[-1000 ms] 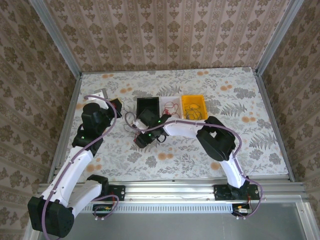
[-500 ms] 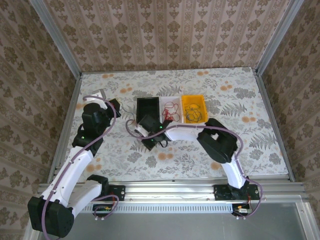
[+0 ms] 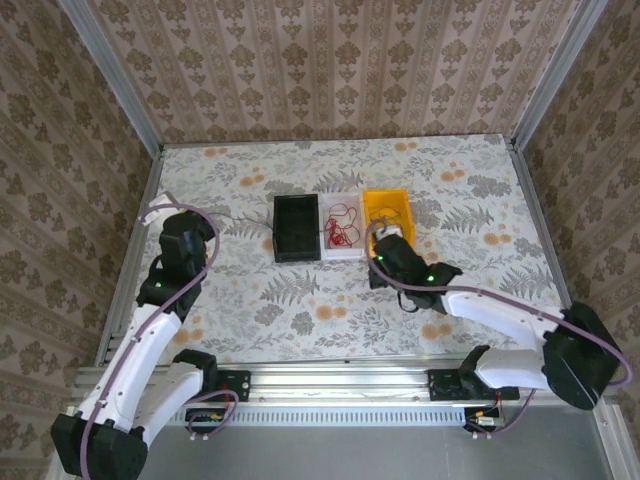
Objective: Untangle the cables
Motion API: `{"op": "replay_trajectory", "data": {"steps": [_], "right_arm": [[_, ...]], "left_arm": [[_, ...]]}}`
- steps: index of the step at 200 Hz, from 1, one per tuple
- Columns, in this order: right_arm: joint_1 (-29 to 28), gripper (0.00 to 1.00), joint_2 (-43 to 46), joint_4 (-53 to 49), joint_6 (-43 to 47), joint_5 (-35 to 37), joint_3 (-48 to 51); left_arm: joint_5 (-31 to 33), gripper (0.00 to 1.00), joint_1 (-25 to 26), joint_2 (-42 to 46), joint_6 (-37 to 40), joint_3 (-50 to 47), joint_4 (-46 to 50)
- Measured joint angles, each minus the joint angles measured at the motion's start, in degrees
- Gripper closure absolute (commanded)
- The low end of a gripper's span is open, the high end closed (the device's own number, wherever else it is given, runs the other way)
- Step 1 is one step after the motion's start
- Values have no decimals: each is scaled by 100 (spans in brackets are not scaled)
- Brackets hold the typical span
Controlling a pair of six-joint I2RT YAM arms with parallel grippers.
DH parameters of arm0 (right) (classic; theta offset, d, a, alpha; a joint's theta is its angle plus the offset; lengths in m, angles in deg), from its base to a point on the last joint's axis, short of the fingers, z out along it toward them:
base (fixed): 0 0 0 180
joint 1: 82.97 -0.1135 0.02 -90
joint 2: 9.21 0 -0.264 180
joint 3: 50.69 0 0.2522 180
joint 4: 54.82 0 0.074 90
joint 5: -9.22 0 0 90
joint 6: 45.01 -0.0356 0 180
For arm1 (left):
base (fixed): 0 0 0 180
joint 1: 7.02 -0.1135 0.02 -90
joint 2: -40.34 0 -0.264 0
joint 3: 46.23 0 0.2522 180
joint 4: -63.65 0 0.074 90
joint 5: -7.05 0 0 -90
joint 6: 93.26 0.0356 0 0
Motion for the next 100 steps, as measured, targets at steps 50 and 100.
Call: {"op": "replay_trajectory", "data": {"steps": [50, 100], "right_arm": [[887, 100, 584, -249, -979, 601, 190], [1296, 100, 710, -262, -1178, 544, 358]], "left_arm": [[378, 100, 44, 79, -190, -74, 212], [-588, 100, 46, 50, 435, 13, -234]]}}
